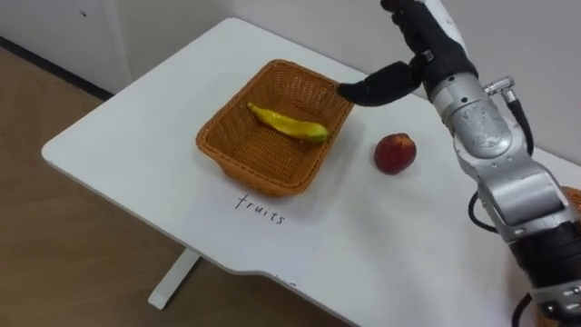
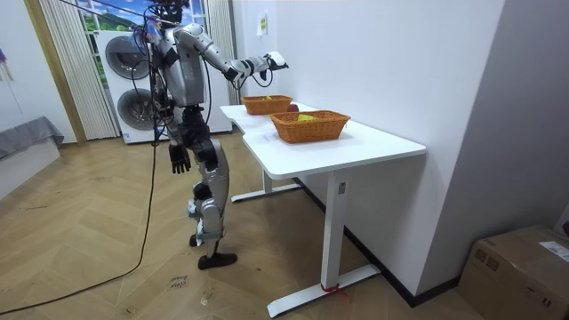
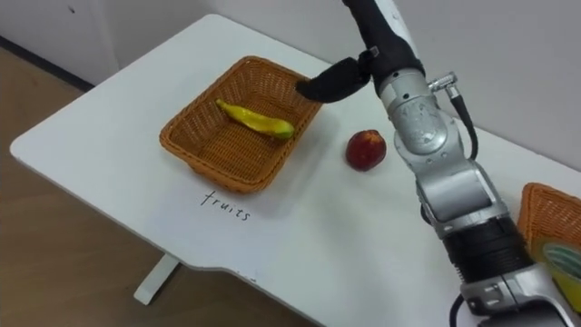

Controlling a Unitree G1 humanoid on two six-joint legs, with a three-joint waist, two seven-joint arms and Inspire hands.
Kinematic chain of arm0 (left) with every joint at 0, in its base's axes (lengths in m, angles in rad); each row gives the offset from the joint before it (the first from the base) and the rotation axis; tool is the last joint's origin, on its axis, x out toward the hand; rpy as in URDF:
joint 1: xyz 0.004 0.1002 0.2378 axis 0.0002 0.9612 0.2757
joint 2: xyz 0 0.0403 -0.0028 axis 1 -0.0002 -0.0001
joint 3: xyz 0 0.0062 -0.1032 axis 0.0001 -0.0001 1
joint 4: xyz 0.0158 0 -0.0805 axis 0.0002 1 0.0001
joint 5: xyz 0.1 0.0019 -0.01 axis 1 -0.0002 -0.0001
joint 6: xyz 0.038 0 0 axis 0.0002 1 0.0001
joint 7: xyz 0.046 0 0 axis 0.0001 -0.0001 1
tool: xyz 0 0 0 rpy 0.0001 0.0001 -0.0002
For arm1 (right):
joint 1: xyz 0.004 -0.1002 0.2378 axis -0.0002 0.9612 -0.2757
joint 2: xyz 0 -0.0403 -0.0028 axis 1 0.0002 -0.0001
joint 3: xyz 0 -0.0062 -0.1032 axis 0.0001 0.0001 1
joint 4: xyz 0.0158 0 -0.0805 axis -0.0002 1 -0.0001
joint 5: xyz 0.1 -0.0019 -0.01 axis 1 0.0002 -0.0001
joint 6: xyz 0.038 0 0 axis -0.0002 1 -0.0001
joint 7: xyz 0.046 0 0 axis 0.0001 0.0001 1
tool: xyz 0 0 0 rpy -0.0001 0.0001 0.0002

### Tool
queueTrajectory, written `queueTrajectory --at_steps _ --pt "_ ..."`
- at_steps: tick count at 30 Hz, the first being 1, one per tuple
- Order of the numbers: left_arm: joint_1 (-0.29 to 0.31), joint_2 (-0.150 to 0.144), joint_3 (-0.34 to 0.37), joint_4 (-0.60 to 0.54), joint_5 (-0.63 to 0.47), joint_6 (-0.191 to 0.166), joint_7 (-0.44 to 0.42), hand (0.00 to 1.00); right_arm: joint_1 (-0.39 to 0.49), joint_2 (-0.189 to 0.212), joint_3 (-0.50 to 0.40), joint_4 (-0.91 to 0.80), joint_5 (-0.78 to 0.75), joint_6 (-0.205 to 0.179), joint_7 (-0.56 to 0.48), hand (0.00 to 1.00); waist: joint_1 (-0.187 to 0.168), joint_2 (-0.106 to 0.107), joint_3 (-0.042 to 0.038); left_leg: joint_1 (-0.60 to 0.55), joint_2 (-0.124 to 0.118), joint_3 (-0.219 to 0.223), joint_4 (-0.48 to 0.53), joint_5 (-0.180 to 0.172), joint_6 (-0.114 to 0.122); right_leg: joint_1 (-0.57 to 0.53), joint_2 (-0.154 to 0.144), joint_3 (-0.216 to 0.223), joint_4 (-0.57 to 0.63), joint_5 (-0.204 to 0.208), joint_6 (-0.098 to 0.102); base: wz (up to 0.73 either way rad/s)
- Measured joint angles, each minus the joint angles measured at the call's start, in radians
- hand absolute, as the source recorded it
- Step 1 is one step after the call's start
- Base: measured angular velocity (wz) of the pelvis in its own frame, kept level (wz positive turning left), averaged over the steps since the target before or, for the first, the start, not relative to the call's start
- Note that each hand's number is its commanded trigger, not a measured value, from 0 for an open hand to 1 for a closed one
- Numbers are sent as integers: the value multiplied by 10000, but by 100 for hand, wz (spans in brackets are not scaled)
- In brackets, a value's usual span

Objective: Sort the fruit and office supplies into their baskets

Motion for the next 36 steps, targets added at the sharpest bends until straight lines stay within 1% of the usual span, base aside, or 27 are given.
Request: queueTrajectory --at_steps 2,4,8,14,15,17,19,20,23,24,25,27,29,30,36 --pt "0 5 -5 -4 -6 0 -1 0 0 0 -17 242 360 -92 -174 0 -52 14 -12 13 2 20 -6 8 -2 12 0 -7 -2 0 0 0" --pt "-24 5 -14 -91 -8 -4 -6 0 0 2 -17 527 662 -99 -303 0 -160 4 -19 10 6 73 -5 19 -1 6 -10 -3 2 0 0 0" --pt "86 3 -13 -415 6 -6 -33 0 6 24 -76 596 787 -98 -331 0 -301 -9 -28 -7 0 133 -19 21 5 -32 -35 -2 10 1 0 -4" --pt "128 -1 -11 -660 9 13 -112 0 101 415 -631 603 1099 -97 -428 0 -447 6 -31 -32 -16 123 60 21 17 -23 -43 -5 16 2 1 0" --pt "133 -23 -11 -657 9 23 -114 0 142 471 -709 627 1098 -97 -452 0 -447 42 -30 -42 -15 126 93 7 31 -23 -42 -1 20 2 2 0" --pt "148 -91 -11 -637 17 81 -131 0 180 508 -709 769 1099 -97 -514 0 -455 136 -64 -45 -14 128 106 2 38 -23 -50 4 24 13 14 0" --pt "233 -160 -12 -600 16 109 -226 0 270 660 -715 1030 1131 -94 -661 0 -500 289 -139 -42 -13 127 104 3 47 -21 -72 1 27 18 22 0" --pt "256 -172 -13 -600 16 126 -230 0 291 701 -715 1069 1149 -93 -683 0 -517 325 -148 -41 -12 127 104 4 49 -22 -75 0 28 18 23 0" --pt "258 -179 -13 -478 16 151 -232 0 339 756 -715 1354 1367 -93 -826 0 -538 475 -106 -33 -14 127 101 7 51 -22 -77 0 45 18 23 0" --pt "252 -185 -17 -386 18 153 -232 0 339 762 -714 1556 1434 -93 -914 0 -537 490 -120 -30 -16 117 101 7 51 -20 -77 0 56 18 23 0" --pt "254 -185 -24 -359 16 162 -230 0 340 775 -714 1709 1497 -93 -1014 0 -547 512 -110 -36 -20 109 101 7 51 -21 -74 -5 56 18 23 0" --pt "256 -185 -42 -270 16 175 -227 0 367 778 -713 1818 1633 -93 -1077 0 -531 521 -103 -44 -27 95 102 6 50 -28 -73 -8 55 17 23 0" --pt "212 -181 -116 -204 18 237 -223 0 424 782 -709 1823 1821 -93 -1078 0 -544 562 -76 -54 -28 97 102 6 49 -36 -71 -8 42 16 24 0" --pt "212 -183 -146 -190 24 265 -222 0 477 812 -709 1823 1869 -93 -1069 0 -535 536 -93 -61 -37 114 102 6 49 -39 -69 -6 29 14 26 0" --pt "155 -194 -190 -189 31 339 -222 0 574 1102 -709 1823 1918 -93 -1003 0 -539 563 -75 -89 -45 124 104 7 50 -50 -63 3 -18 0 36 0"
